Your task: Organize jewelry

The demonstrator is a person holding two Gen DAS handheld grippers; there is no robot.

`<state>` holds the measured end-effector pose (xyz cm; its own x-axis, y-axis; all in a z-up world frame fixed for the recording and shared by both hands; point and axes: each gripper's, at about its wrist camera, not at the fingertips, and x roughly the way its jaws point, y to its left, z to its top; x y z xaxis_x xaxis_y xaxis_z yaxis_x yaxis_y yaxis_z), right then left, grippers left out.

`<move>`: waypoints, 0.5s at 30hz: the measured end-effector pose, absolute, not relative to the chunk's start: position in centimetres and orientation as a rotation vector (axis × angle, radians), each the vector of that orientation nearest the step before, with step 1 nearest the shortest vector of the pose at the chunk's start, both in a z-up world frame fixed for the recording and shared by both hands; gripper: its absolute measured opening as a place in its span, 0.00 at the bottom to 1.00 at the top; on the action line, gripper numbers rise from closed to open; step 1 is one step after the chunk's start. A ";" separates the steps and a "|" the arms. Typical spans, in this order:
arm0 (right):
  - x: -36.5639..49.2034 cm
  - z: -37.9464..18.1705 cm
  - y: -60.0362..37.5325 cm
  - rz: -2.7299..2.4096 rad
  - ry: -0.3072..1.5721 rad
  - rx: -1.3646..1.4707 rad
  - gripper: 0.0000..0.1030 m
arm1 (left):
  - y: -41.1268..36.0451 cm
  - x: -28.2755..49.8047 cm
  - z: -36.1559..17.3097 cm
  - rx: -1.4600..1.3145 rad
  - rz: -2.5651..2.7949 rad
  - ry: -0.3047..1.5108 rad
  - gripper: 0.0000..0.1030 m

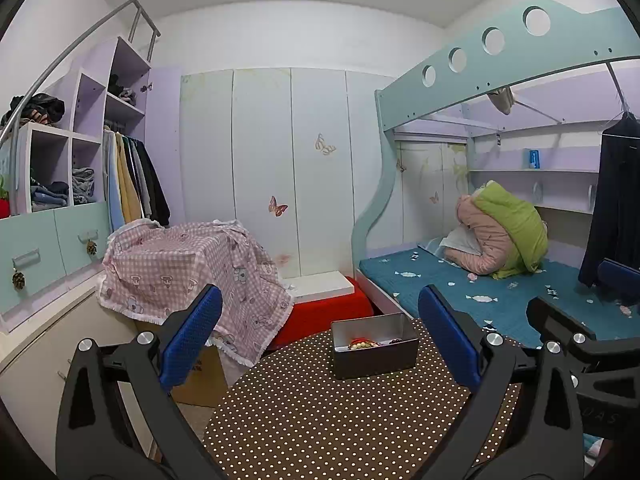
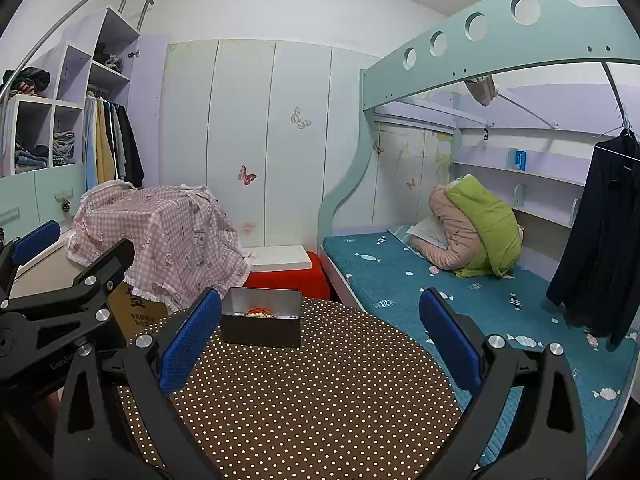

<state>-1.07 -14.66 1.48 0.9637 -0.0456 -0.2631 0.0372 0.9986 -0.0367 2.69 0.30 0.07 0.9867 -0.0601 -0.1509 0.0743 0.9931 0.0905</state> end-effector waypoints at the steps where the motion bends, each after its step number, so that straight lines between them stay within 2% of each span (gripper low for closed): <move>1: -1.1 1.5 -14.7 -0.042 0.267 -0.032 0.93 | 0.3 2.7 0.1 0.096 -0.068 0.148 0.95; 15: -1.1 1.7 -14.9 -0.039 0.273 -0.023 0.93 | 0.4 2.9 0.4 0.102 -0.068 0.150 0.95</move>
<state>-1.11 -14.87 1.74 0.9622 -0.0414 -0.2691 0.0350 0.9990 -0.0284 2.85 0.38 0.44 0.9865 -0.0602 -0.1523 0.0754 0.9925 0.0963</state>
